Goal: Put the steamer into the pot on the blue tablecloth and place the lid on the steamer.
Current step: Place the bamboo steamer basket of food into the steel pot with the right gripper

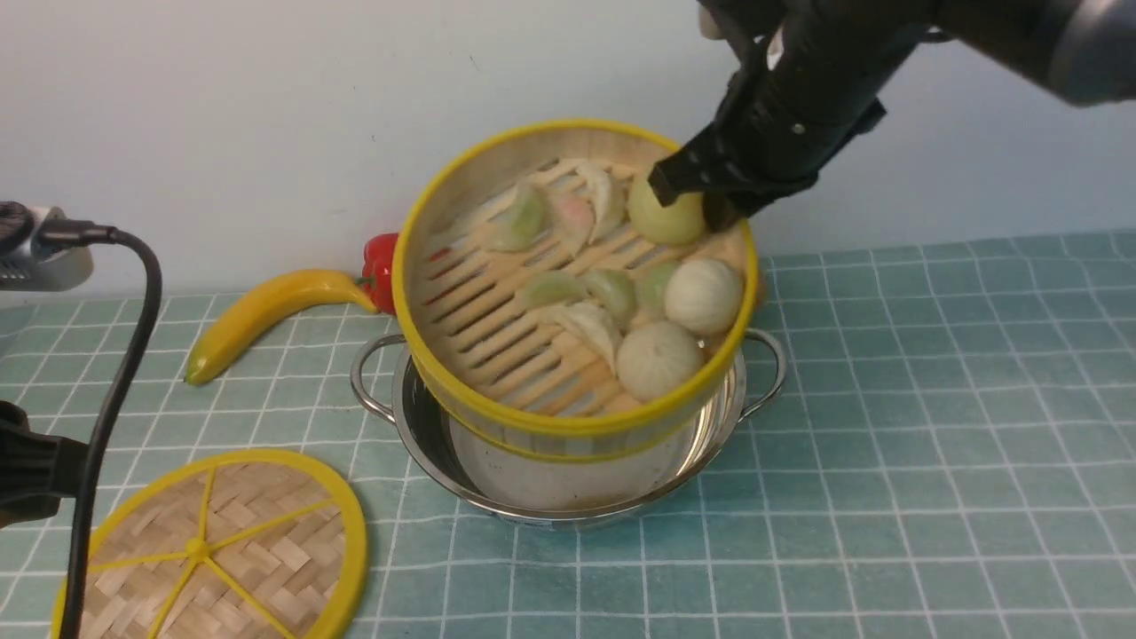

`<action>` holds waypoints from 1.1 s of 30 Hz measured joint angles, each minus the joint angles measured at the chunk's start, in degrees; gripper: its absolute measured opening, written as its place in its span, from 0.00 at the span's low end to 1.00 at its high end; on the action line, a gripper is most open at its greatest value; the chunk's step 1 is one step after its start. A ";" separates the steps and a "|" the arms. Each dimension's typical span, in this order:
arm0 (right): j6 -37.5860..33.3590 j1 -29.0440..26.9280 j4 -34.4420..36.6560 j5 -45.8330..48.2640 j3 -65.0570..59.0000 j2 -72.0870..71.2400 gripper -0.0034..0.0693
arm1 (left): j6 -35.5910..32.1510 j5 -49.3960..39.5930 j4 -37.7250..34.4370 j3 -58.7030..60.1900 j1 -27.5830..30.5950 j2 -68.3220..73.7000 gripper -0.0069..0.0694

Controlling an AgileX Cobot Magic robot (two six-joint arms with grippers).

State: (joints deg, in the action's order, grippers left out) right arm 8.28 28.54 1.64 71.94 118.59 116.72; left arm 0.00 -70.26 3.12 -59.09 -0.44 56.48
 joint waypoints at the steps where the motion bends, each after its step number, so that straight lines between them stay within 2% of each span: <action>1: -0.02 0.00 0.55 0.00 1.22 1.44 0.15 | 0.00 0.00 0.00 0.00 0.00 0.00 0.41; 7: -0.48 0.00 0.78 0.00 6.46 8.40 0.15 | 0.00 0.00 0.00 0.00 0.00 0.00 0.41; 15: -1.24 -0.05 0.15 0.00 7.31 15.31 0.15 | 0.00 0.00 0.00 0.00 0.00 0.00 0.41; 29: -1.19 -0.15 -0.55 -0.50 7.71 19.00 0.15 | 0.00 0.00 0.00 0.00 0.00 0.00 0.41; 33: -1.14 -0.15 -0.49 -0.67 7.71 19.12 0.18 | 0.00 0.26 0.00 0.00 0.00 0.34 0.41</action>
State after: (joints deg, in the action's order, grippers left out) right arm 7.14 28.40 1.15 71.27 126.30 135.84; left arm 0.00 -70.00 3.12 -59.09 -0.44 56.82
